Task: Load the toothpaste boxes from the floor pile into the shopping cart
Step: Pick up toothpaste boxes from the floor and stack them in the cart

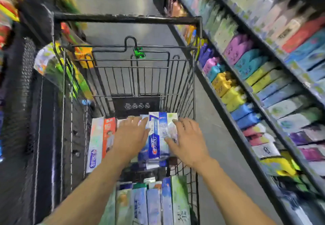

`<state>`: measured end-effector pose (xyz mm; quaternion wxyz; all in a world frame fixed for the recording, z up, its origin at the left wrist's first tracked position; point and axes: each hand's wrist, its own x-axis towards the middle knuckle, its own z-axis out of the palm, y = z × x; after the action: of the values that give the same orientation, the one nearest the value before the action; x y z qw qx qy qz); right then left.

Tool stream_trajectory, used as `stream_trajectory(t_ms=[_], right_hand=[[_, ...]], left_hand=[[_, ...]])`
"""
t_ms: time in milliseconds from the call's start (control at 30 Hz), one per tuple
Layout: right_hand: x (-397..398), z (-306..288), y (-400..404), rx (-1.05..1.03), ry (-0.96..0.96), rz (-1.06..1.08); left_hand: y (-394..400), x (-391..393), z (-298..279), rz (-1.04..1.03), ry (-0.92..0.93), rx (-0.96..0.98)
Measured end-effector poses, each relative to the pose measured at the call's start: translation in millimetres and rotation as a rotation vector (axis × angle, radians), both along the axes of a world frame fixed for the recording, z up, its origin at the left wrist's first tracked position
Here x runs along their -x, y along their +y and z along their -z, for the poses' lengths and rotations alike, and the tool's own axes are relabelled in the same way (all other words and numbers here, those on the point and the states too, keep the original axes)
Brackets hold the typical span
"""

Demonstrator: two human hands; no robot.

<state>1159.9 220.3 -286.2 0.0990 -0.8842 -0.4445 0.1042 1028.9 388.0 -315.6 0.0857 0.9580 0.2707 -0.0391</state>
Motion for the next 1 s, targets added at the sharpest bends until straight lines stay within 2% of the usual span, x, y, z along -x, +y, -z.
stream_trajectory(t_ms=[133,267,467,600,800,1000], right_hand=[[-12.2,-64.8,-64.1,0.024,-0.061,0.110],[-17.1,-117.7,-161.2,0.074,-0.127,0.284],[28.4,-163.7,-346.0,0.096,-0.187,0.592],[104.6,-183.5,-487.1,0.113,-0.194,0.833],[263.8,-196.4,-685.8,0.169,-0.195,1.193],[435.6,-199.4,-803.5,0.217,-0.157,1.515]], left_hand=[[-37.5,-34.0,-70.2,0.245,-0.066,-0.109],[-106.0,-70.7,-123.5,0.489,-0.113,-0.158],[-266.4,-100.2,-182.4,0.829,-0.153,-0.240],[-406.9,-80.6,-204.3,1.059,-0.231,-0.261],[-617.9,-1.6,-214.4,1.343,-0.291,-0.222],[-775.7,95.5,-220.7,1.612,-0.309,-0.221]])
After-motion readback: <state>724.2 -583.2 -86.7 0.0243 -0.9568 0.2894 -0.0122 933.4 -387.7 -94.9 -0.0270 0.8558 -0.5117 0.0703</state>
